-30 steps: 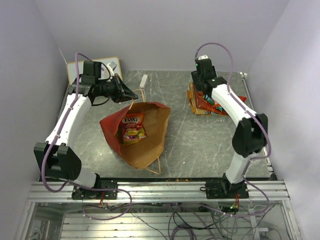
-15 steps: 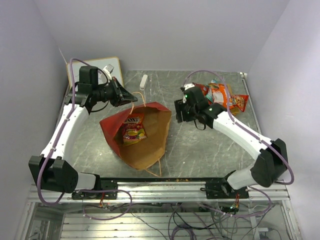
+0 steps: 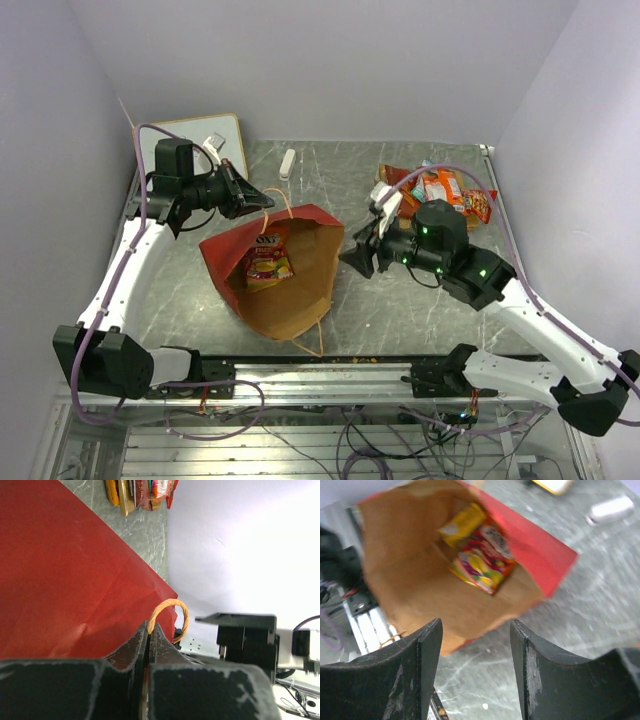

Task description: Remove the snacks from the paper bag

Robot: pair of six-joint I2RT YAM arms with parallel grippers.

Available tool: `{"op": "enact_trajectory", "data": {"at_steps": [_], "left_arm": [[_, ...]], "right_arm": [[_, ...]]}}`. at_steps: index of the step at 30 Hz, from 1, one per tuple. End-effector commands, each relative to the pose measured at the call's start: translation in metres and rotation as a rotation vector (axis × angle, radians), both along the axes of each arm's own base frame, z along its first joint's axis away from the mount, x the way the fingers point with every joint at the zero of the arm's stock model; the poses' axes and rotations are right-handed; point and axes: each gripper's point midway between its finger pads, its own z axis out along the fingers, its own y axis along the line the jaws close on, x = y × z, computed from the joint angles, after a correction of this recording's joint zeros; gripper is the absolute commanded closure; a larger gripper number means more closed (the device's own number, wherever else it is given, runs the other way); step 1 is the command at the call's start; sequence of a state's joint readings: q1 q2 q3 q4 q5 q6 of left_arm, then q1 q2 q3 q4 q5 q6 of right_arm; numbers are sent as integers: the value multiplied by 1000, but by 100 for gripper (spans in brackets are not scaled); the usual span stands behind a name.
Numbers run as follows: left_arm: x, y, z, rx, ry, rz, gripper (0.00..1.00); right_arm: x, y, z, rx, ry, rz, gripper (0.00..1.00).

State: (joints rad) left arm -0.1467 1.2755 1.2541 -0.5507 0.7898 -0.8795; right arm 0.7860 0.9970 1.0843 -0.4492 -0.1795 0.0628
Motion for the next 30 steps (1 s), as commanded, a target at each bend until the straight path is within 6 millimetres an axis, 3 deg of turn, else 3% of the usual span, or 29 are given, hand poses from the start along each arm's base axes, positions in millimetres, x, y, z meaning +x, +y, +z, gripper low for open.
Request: {"op": "enact_trajectory", "data": {"at_steps": [1, 3, 6, 11, 18, 20, 24, 30], "left_arm": [[-8, 1, 20, -24, -58, 3, 93], [-11, 1, 19, -25, -54, 3, 93], [-13, 2, 15, -11, -39, -7, 93], [-13, 2, 20, -11, -40, -7, 93], [-18, 2, 18, -4, -8, -18, 93], [-21, 2, 17, 1, 4, -21, 93], [-27, 3, 12, 10, 31, -28, 93], [-32, 3, 2, 10, 59, -28, 93]], "right_arm": [[-46, 42, 20, 57, -210, 355, 46], [-63, 60, 22, 76, -273, 445, 48], [-86, 92, -5, 22, -324, 563, 49], [-85, 143, -59, -141, -396, 521, 47], [-50, 180, -107, -167, -493, 359, 42], [-31, 183, -125, -252, -516, 302, 35], [1, 184, -152, -369, -560, 251, 30], [36, 180, -185, -476, -586, 237, 28]]}}
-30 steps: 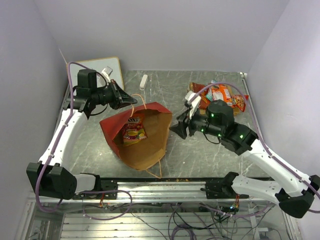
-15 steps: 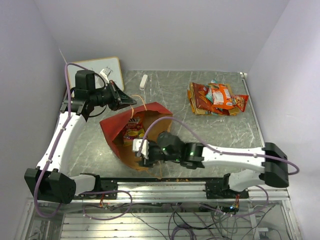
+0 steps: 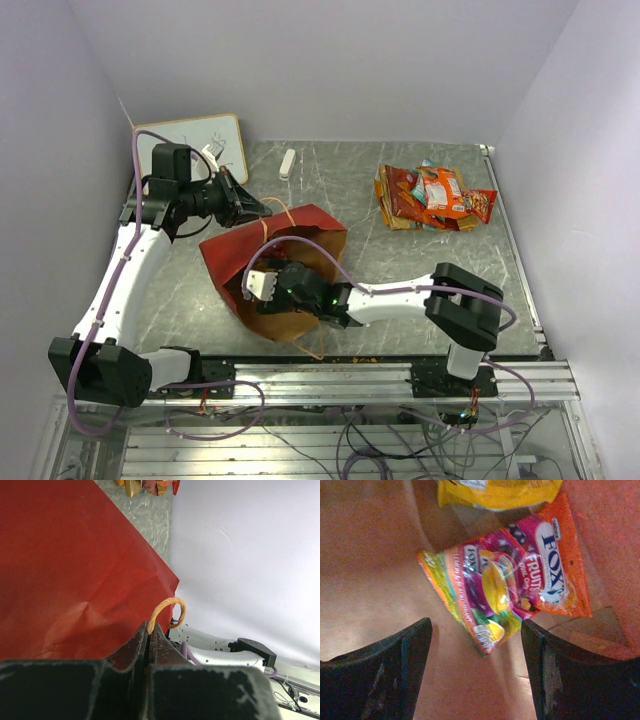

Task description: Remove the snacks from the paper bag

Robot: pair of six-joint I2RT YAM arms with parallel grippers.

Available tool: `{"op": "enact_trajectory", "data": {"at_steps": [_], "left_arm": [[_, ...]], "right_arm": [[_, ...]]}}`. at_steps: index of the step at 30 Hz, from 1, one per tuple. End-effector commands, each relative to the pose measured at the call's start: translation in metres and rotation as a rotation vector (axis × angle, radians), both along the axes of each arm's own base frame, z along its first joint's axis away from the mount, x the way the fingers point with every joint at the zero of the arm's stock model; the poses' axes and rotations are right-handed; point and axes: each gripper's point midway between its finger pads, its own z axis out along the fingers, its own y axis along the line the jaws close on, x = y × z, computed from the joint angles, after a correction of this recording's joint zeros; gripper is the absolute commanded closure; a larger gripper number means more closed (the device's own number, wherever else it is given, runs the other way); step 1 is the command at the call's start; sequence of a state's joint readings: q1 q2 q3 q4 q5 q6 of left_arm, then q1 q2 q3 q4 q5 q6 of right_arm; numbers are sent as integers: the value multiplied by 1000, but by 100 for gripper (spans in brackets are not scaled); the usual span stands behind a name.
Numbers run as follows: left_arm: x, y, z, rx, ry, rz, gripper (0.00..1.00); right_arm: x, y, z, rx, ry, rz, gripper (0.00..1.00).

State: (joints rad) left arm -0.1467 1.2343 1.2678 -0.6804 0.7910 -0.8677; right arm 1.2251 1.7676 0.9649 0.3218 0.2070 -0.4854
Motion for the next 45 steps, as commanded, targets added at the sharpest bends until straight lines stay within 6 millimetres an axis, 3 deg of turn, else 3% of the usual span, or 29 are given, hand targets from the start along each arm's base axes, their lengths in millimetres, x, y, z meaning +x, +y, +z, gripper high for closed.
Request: {"op": "enact_trajectory", "data": {"at_steps": [1, 6, 11, 15, 18, 20, 21, 23, 36, 39, 45], "left_arm": [[-9, -1, 2, -8, -10, -25, 93], [-8, -1, 0, 7, -15, -53, 93], [-5, 0, 2, 21, -15, -55, 93], [-4, -1, 3, 14, -10, -46, 93], [-5, 0, 2, 18, -2, -46, 93], [-6, -2, 3, 1, 1, -48, 93], [-7, -3, 4, -7, 0, -49, 93], [-7, -2, 5, -7, -2, -43, 93], [-5, 0, 8, 11, -8, -29, 93], [0, 0, 12, 16, -23, -32, 93], [6, 0, 16, 20, -48, -27, 93]], "right_arm": [[37, 0, 6, -4, -110, -49, 28], [46, -5, -15, -63, -127, 1, 25], [41, -1, -30, -67, -108, 64, 23], [53, 4, -44, -67, -83, 14, 24], [68, 8, -46, -45, -70, -45, 27], [68, 11, -48, -31, -49, -35, 31], [67, 11, -60, -50, -36, -29, 34], [65, 13, -64, -58, -28, -15, 43], [53, 18, -54, -70, 10, 58, 93], [50, 18, -40, -48, 1, 73, 100], [41, 13, -17, -24, 5, 83, 100]]}}
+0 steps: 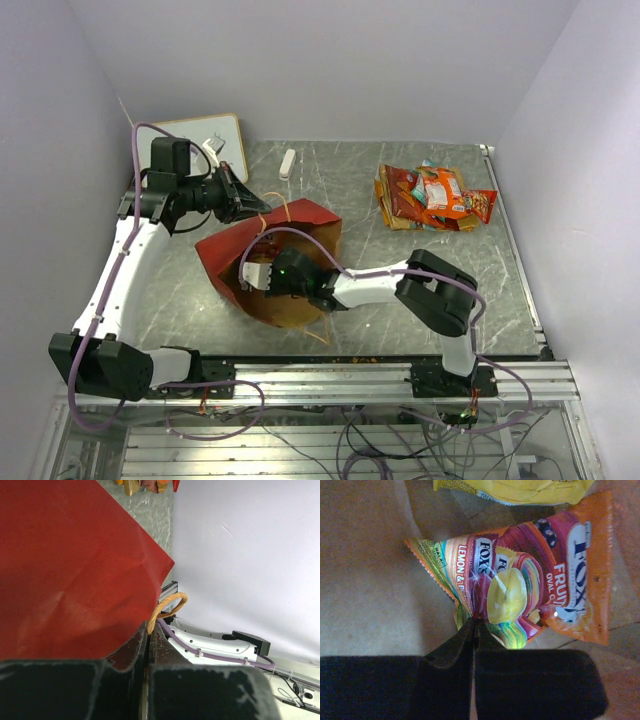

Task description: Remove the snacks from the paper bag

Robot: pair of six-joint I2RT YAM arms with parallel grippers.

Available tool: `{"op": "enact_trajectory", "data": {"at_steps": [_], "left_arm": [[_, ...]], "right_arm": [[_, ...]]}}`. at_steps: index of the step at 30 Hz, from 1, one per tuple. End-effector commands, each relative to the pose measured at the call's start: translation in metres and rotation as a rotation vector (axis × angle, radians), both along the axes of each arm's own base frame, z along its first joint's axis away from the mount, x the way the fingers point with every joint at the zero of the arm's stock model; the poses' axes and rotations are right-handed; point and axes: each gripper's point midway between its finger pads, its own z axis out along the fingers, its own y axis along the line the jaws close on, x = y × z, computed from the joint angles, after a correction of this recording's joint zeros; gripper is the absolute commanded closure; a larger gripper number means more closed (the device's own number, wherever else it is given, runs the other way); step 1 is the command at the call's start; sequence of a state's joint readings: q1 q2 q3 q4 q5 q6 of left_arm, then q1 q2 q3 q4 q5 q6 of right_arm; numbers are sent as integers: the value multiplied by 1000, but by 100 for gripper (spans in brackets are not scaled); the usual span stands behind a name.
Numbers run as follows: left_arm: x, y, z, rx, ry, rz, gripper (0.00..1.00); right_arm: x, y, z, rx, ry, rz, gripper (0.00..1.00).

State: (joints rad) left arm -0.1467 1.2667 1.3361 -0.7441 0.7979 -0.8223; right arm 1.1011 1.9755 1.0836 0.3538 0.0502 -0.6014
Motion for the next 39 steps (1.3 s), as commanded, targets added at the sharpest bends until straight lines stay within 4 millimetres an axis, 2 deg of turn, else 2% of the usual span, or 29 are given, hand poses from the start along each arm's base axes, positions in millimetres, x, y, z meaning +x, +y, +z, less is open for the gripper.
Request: {"op": "enact_trajectory", "data": {"at_steps": [1, 4, 6, 13, 16, 24, 34, 39], "left_arm": [[5, 0, 10, -4, -46, 1, 93], [7, -1, 11, -14, -54, 11, 93], [8, -1, 12, -22, -58, 18, 93], [7, 0, 9, -27, -70, 28, 93], [6, -1, 9, -33, -73, 25, 93], [6, -2, 9, -45, -84, 16, 93], [5, -5, 14, -62, -98, -4, 93], [3, -6, 14, -83, -94, -9, 93]], "right_arm": [[-9, -4, 32, 55, 5, 12, 100], [-21, -9, 46, 92, 27, 33, 100], [-35, -18, 44, 99, 66, 60, 100], [-77, -29, 76, 179, 173, 131, 100], [-88, -36, 84, 204, 223, 127, 100], [-104, -53, 109, 270, 311, 79, 100], [-116, -76, 150, 350, 339, 44, 100], [-109, -85, 163, 400, 323, -22, 100]]}}
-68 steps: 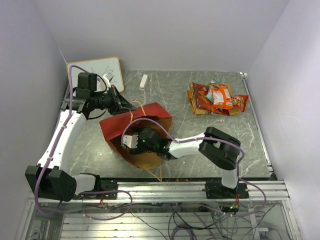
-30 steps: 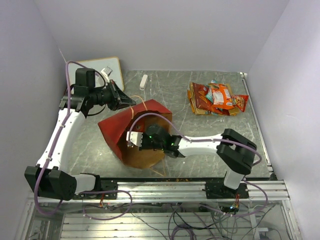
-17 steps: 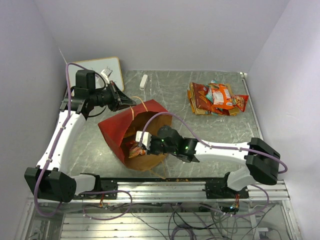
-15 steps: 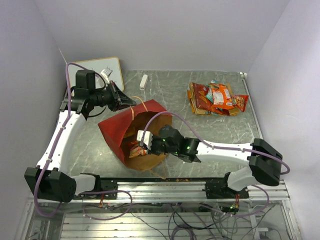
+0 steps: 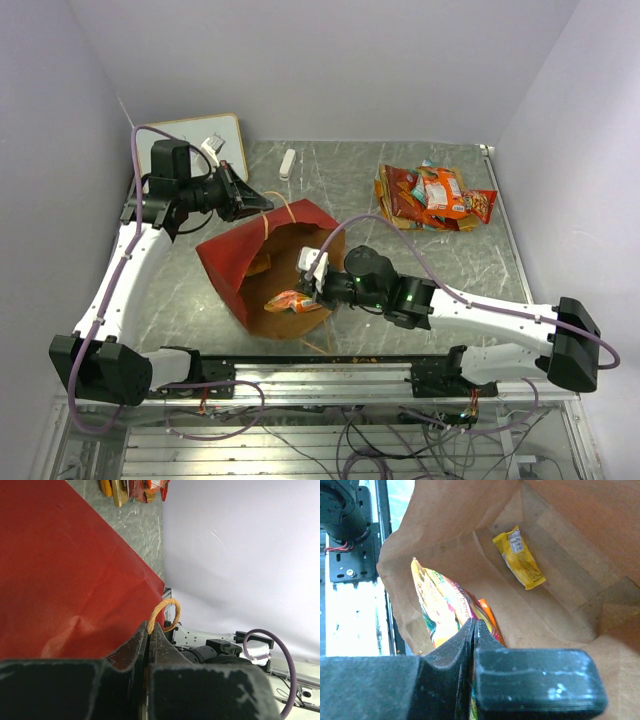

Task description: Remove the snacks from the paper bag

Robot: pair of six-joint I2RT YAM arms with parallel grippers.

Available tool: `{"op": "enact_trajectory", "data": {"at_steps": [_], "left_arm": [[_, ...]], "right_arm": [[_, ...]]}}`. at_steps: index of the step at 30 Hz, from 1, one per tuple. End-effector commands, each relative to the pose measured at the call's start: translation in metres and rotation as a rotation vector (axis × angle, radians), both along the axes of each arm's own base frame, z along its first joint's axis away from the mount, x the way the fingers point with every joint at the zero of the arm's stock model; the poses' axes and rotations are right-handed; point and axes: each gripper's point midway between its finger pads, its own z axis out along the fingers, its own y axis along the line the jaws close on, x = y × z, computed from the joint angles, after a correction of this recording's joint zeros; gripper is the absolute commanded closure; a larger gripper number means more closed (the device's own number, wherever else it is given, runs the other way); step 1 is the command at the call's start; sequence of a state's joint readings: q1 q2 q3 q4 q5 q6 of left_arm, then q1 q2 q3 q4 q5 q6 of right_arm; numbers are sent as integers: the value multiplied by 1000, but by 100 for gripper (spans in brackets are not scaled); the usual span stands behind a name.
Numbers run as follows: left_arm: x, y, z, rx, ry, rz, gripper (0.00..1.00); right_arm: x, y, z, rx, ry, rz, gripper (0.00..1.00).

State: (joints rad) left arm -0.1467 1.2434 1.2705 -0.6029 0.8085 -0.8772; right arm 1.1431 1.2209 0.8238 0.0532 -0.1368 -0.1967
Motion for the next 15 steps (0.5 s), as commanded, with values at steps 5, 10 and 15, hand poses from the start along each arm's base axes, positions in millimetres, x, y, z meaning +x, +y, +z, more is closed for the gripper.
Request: {"op": "enact_trajectory", "data": {"at_steps": [5, 10, 15], "left_arm": [[-6, -4, 13, -53, -47, -23, 93], [-7, -4, 20, -56, -53, -25, 93], [-9, -4, 21, -56, -53, -25, 93]], "right_arm": [[25, 6, 7, 43, -25, -141, 100], [35, 24, -7, 36, -69, -121, 100], [29, 20, -34, -77, -52, -84, 100]]}}
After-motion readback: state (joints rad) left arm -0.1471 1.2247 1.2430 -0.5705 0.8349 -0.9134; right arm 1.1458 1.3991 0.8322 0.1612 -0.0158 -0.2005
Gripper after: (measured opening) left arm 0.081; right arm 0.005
